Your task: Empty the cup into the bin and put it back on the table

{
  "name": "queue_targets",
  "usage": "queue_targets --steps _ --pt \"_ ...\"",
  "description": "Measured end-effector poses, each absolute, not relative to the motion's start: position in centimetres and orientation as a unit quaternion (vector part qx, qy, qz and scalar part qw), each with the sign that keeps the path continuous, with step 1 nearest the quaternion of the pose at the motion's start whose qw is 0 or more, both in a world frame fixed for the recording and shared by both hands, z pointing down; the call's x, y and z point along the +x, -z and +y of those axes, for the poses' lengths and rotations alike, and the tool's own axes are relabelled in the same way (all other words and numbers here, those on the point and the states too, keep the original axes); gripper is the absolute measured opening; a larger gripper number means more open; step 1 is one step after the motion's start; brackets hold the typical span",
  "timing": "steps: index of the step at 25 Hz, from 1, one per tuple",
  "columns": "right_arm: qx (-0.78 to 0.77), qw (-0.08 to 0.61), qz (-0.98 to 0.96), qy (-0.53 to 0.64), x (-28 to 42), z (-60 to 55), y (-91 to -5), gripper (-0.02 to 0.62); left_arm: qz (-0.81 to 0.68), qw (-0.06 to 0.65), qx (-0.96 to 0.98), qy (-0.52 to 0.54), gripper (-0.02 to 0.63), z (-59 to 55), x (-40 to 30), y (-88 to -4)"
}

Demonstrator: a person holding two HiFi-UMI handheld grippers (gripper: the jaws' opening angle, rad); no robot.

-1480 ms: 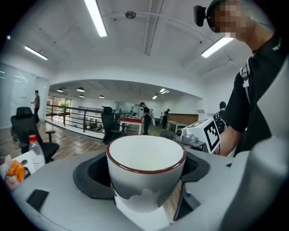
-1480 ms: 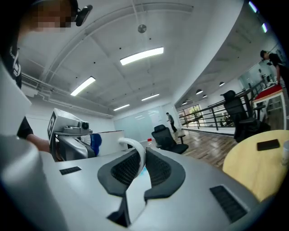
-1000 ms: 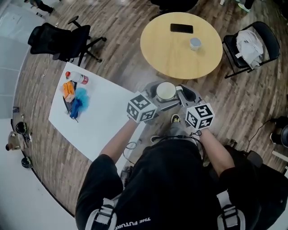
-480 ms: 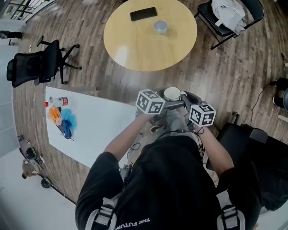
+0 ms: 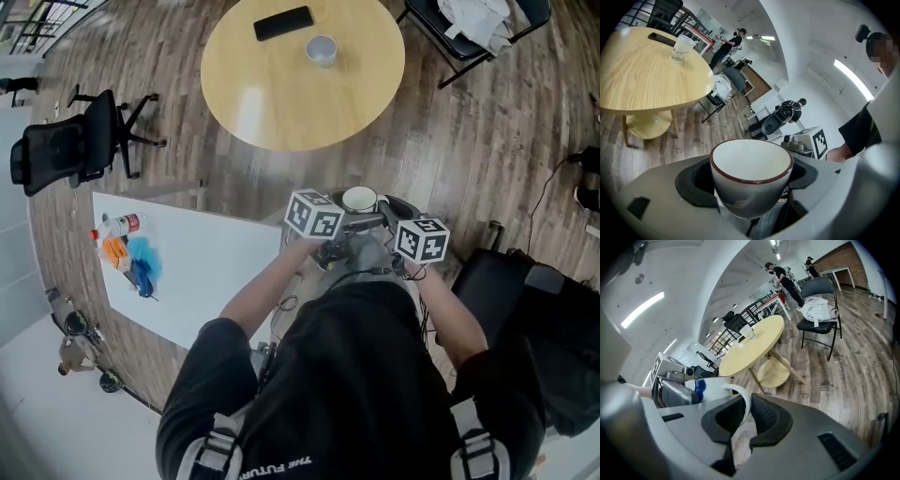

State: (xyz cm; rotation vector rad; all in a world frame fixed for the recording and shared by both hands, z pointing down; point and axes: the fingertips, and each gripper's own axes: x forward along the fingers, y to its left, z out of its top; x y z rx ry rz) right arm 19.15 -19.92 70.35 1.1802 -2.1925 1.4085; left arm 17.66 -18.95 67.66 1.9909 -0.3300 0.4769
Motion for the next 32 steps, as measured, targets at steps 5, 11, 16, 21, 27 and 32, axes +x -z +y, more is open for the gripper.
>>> queue_targets --steps 5,11,16,21,27,32 --pt "0.401 0.163 -0.746 -0.507 18.7 -19.5 -72.2 0.048 -0.131 0.545 0.802 -0.205 0.414 -18.6 17.2 -69.5" --pt "0.391 0.170 -0.736 -0.526 18.3 -18.7 -73.1 0.048 -0.129 0.563 0.787 -0.217 0.414 -18.0 16.8 -70.5" --pt "0.387 0.178 -0.734 -0.529 18.0 -18.4 -73.4 0.048 -0.130 0.574 0.778 -0.219 0.414 -17.7 16.5 -70.7" --pt "0.386 0.179 -0.734 -0.529 18.2 -18.6 -73.3 0.048 -0.134 0.575 0.777 -0.216 0.414 -17.9 16.7 -70.8" --pt "0.385 0.175 -0.753 -0.505 18.5 -19.5 -72.5 0.048 -0.139 0.557 0.791 -0.211 0.414 -18.5 17.1 -69.9" --pt "0.382 0.161 -0.804 -0.426 17.3 -20.9 -68.2 0.048 -0.166 0.500 0.830 -0.183 0.414 -19.3 16.0 -65.8"
